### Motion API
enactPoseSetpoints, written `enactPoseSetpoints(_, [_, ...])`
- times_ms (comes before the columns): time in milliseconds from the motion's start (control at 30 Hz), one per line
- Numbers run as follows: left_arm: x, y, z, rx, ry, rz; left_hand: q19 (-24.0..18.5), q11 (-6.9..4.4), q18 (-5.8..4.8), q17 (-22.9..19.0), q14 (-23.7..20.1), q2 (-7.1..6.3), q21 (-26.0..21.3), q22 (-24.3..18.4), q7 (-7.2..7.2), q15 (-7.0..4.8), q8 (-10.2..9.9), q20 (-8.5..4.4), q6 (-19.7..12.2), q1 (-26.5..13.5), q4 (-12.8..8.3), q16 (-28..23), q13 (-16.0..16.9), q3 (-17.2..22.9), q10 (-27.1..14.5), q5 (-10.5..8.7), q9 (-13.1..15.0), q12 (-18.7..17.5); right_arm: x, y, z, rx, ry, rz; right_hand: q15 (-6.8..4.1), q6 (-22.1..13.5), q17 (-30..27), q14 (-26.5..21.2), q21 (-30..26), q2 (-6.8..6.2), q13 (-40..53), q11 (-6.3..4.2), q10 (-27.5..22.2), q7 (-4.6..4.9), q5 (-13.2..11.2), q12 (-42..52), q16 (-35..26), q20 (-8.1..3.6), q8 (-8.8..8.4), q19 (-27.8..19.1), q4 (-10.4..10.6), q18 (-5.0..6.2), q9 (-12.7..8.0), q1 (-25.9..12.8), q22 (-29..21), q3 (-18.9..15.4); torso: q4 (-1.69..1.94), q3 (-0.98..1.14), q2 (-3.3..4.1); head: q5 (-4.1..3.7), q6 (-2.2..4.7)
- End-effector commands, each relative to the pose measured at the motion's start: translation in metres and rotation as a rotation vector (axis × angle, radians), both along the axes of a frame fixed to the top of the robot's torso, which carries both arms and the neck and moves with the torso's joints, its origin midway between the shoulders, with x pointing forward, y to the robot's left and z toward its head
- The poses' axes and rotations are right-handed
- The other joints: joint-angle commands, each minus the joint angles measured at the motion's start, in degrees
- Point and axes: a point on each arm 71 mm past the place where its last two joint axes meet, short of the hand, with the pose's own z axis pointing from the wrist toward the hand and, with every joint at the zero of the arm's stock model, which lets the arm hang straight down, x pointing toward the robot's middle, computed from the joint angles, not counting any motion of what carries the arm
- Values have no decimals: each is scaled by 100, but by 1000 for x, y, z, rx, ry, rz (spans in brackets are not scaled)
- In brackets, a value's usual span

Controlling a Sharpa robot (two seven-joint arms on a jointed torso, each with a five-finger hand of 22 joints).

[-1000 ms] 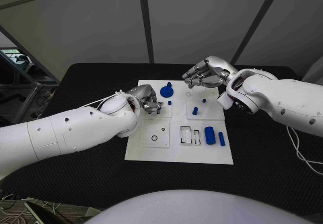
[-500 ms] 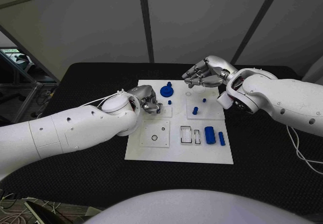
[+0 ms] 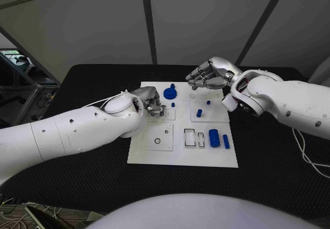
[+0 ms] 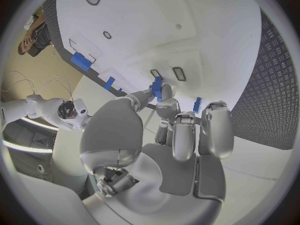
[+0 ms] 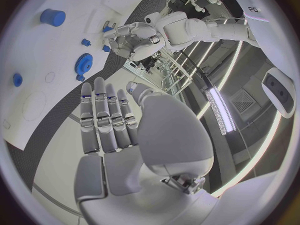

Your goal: Assemble the parts on the task board

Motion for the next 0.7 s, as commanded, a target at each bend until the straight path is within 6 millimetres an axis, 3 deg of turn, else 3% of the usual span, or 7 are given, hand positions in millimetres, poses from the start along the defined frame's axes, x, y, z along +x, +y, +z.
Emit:
enactPoseSetpoints(33, [-2,1,-6,44,38,-19,3,-21,5,1450,578,-58,-32,475,-28,-40,-27,-16,19,40,-795,-33,5,736,68,8,-12,-8,0,1,2,5,-12,6,3,-8,-7,-43,-37,31,-3,-17,-39,46,39,4,-8,42,-36,17,4,74,7,-4,-9,36,5,0,-3,-5,-3])
enactPoseSetpoints(467, [-4,1,-8,70,69,-38,0,-27,6,1448,578,-134,-40,476,-36,-46,-66,-21,41,91,-835,-34,-35,678,56,7,-47,-44,-1,0,2,4,-10,7,4,-7,-10,-43,-46,35,-3,-16,-40,47,59,5,-7,42,-36,22,7,75,8,-11,-12,41,-8,-7,4,-16,-10])
enactPoseSetpoints(700, [-5,1,-7,58,58,-35,16,-29,-1,1450,579,-145,-18,499,-37,-47,-74,-22,51,100,-839,-33,-13,666,64,8,-55,-31,-1,0,2,4,-10,8,4,-7,-10,-43,-46,35,-3,-16,-40,47,59,5,-7,42,-36,22,7,75,8,-11,-12,41,7,-5,2,-33,-13])
